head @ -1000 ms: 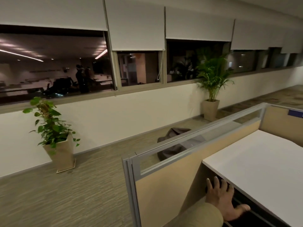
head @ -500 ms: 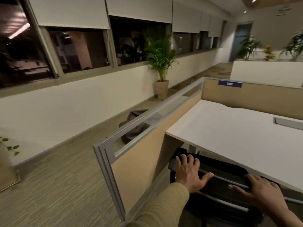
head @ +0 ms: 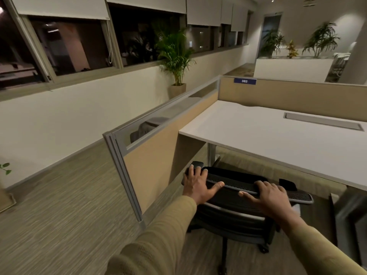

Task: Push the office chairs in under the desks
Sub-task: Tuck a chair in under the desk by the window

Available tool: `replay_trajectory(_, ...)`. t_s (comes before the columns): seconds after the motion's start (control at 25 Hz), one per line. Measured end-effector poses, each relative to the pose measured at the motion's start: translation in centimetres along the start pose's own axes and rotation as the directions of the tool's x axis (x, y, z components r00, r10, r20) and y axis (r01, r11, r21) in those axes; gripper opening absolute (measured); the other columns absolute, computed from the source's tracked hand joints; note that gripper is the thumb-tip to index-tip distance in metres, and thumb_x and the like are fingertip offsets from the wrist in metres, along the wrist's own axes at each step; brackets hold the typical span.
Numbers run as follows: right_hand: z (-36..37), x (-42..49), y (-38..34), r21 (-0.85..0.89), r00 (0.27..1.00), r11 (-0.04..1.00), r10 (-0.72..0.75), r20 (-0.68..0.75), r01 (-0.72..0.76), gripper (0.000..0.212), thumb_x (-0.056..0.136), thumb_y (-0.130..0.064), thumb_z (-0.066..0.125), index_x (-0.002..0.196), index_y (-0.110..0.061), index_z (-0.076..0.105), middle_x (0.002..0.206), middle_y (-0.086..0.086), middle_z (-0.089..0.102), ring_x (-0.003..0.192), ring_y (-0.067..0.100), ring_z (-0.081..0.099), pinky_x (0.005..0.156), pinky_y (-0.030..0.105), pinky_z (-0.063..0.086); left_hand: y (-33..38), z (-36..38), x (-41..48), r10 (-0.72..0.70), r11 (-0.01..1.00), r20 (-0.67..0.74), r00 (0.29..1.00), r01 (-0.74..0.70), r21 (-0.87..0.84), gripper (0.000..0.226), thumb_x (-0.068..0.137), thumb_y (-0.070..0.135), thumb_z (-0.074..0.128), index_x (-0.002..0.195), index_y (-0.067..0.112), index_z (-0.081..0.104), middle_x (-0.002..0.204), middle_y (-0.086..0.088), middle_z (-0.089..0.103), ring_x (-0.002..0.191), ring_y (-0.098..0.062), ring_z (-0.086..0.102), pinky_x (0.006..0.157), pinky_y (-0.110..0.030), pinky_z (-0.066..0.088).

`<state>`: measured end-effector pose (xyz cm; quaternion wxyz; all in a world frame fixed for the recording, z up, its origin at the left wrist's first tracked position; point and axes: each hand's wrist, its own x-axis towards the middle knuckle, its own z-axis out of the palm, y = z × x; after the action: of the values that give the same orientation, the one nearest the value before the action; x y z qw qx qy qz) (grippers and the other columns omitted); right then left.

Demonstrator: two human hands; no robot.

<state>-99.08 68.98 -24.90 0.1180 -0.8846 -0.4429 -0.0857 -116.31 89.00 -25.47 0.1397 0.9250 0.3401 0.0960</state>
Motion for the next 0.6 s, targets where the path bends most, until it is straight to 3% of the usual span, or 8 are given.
replay_trajectory(0.32,-3.1,-10.0,1.6,-0.083,0.977,0.995,-0.072,-0.199,0.056,0.085,0.081,-0.092,0.015,0.094,-0.023,0.064,0.081,-0.001,0.067,0.076,0.021,0.064,0.070,0.037,0.042,4.1,0.5,-8.3,0.083,0.995,-0.256,0.963,-0.067,0.069,0.096,0.075,0.098,0.022,0.117,0.023,0.064,0.121,-0.002,0.060,0.129,-0.028,0.045,0.116,-0.067,0.020)
replay_trajectory(0.6,-4.3,-14.9,3.4,-0.082,0.969,0.996,-0.046,-0.242,0.027,0.074,0.086,-0.087,0.024,0.093,-0.024,0.062,0.079,-0.003,0.063,0.073,0.019,0.061,0.071,0.035,0.041,6.4,2.1,-11.4,0.137,0.991,-0.356,0.925,-0.123,0.060,0.089,0.076,0.095,0.029,0.107,0.022,0.070,0.112,-0.002,0.064,0.119,-0.028,0.051,0.112,-0.062,0.027)
